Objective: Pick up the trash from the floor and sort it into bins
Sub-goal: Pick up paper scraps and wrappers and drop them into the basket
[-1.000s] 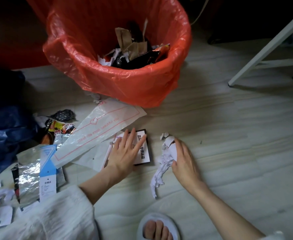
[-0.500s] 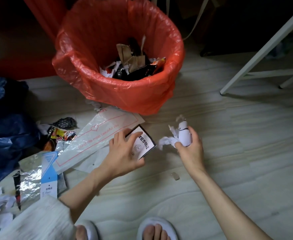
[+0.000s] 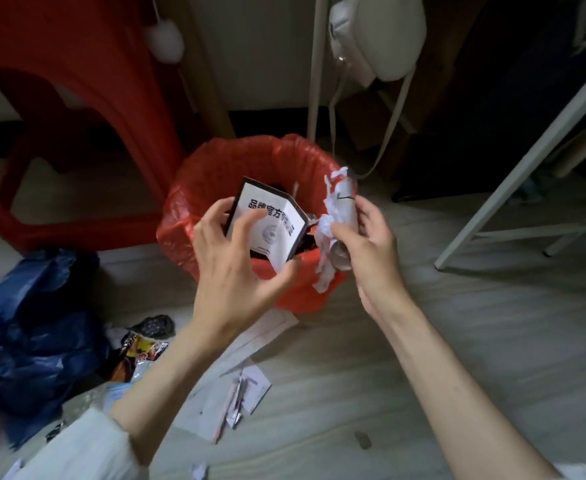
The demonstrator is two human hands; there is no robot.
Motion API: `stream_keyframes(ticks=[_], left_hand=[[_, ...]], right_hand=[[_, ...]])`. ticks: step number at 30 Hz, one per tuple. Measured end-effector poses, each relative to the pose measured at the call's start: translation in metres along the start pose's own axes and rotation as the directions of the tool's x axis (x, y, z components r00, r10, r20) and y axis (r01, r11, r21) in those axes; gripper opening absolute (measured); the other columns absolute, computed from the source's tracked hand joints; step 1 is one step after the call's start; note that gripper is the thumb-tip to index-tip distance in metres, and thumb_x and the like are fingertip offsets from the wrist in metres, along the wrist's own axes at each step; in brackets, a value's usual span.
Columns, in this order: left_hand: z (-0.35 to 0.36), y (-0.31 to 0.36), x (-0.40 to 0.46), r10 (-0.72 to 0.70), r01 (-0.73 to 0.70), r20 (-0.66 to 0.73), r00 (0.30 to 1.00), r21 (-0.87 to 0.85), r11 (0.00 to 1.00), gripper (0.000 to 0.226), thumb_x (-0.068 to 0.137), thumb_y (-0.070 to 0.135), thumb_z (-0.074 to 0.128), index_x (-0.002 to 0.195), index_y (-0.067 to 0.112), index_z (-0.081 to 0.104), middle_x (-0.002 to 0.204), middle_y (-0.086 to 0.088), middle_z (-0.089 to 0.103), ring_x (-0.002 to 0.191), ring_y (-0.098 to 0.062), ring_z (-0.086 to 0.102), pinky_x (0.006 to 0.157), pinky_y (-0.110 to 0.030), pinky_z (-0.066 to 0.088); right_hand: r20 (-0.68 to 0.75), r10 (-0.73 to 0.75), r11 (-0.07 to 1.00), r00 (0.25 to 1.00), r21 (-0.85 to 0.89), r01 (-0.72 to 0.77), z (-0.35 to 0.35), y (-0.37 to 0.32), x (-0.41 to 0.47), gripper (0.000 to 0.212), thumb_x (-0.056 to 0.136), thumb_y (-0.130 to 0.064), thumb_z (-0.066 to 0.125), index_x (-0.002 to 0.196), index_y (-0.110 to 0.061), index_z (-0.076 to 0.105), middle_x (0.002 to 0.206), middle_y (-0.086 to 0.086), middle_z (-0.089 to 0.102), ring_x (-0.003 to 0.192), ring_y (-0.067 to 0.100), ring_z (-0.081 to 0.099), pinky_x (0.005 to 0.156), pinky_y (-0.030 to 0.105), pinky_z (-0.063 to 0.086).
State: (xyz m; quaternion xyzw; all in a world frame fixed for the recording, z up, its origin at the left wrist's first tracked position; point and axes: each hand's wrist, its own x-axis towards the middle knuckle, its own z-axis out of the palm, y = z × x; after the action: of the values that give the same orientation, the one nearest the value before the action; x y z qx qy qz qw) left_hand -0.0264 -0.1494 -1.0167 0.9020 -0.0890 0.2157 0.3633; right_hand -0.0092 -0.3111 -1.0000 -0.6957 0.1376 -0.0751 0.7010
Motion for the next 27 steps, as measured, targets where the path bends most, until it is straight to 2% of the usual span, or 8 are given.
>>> stream_keyframes(ticks=[4,7,10,13,15,19,22,27], left_hand=[[0.007,-0.014,0.045,-0.062,0.053,0.027,0.998,0.267,0.962,0.068,0.071,0.064,0.054,0.124,0.021,0.047,0.143,-0.020,0.026,0.131,-0.034,0.022,0.106,-0.045,0.023],[0.016,-0.029,0.067,-0.205,0.086,0.263,0.943,0.402,0.912,0.079,0.078,0.072,0.045,0.141,0.026,0.032,0.155,-0.019,0.005,0.141,-0.036,0.008,0.113,-0.046,0.011],[0.022,-0.038,0.059,-0.255,0.073,0.389,0.885,0.425,0.902,0.072,0.087,0.066,0.033,0.147,0.027,0.023,0.157,-0.013,0.001,0.144,-0.033,-0.001,0.116,-0.047,0.002],[0.019,-0.037,0.032,-0.057,-0.004,0.249,0.967,0.236,0.972,0.042,0.095,0.037,0.044,0.132,0.018,0.049,0.147,-0.015,0.035,0.138,-0.032,0.027,0.113,-0.047,0.024],[0.019,-0.033,0.006,0.162,-0.174,0.104,0.981,0.125,0.977,0.029,0.088,0.013,0.050,0.114,0.009,0.061,0.122,-0.014,0.057,0.114,-0.031,0.049,0.093,-0.045,0.042],[0.035,-0.026,-0.063,0.335,-0.343,0.121,0.934,0.053,0.938,0.029,0.078,0.002,0.048,0.102,0.012,0.059,0.104,-0.005,0.053,0.089,-0.027,0.049,0.071,-0.036,0.041],[0.054,-0.052,-0.116,0.266,-0.308,0.339,0.902,0.075,0.948,0.031,0.074,0.005,0.047,0.102,0.017,0.055,0.106,-0.002,0.048,0.089,-0.027,0.051,0.070,-0.037,0.041],[0.057,-0.112,-0.184,0.015,-0.294,0.695,0.719,0.284,0.913,0.072,0.054,0.004,0.077,0.118,0.020,0.049,0.123,-0.015,0.057,0.107,-0.036,0.059,0.076,-0.038,0.053]], right_hand=[[0.125,0.048,0.992,0.991,-0.120,-0.033,0.031,-0.017,0.032,0.035,0.088,-0.010,0.061,0.120,-0.021,0.055,0.099,-0.004,0.062,0.094,0.019,0.061,0.081,0.030,0.051],[0.161,0.090,0.973,0.983,-0.223,-0.052,0.045,-0.020,0.050,0.052,0.090,-0.024,0.058,0.139,-0.013,0.041,0.140,0.002,0.046,0.128,0.018,0.045,0.107,0.037,0.039],[0.106,0.085,0.986,0.991,-0.153,-0.068,0.039,-0.020,0.043,0.048,0.093,-0.022,0.054,0.138,-0.012,0.043,0.140,0.001,0.047,0.126,0.016,0.048,0.108,0.040,0.039],[0.020,0.053,0.999,0.998,-0.014,-0.052,0.007,-0.008,0.018,0.023,0.096,-0.008,0.047,0.118,-0.009,0.056,0.101,0.002,0.062,0.088,0.012,0.063,0.082,0.025,0.055],[-0.068,0.061,0.998,0.996,0.030,-0.059,-0.021,0.012,-0.002,0.017,0.097,-0.004,0.042,0.106,-0.007,0.056,0.091,0.005,0.062,0.074,0.012,0.064,0.063,0.017,0.055],[-0.198,0.310,0.931,0.930,-0.136,-0.339,-0.086,0.103,-0.036,0.018,0.097,0.001,0.040,0.105,0.004,0.056,0.079,0.010,0.060,0.053,0.004,0.063,0.052,0.013,0.051],[-0.329,0.399,0.717,0.856,-0.470,-0.515,-0.129,0.171,-0.062,0.022,0.091,0.000,0.049,0.108,0.006,0.062,0.091,0.018,0.066,0.087,0.031,0.068,0.074,0.027,0.051],[-0.113,0.282,0.421,0.953,-0.878,-0.229,-0.145,0.214,-0.080,0.050,0.089,-0.001,0.051,0.137,0.004,0.039,0.144,0.022,0.038,0.135,0.032,0.036,0.110,0.029,0.024]])
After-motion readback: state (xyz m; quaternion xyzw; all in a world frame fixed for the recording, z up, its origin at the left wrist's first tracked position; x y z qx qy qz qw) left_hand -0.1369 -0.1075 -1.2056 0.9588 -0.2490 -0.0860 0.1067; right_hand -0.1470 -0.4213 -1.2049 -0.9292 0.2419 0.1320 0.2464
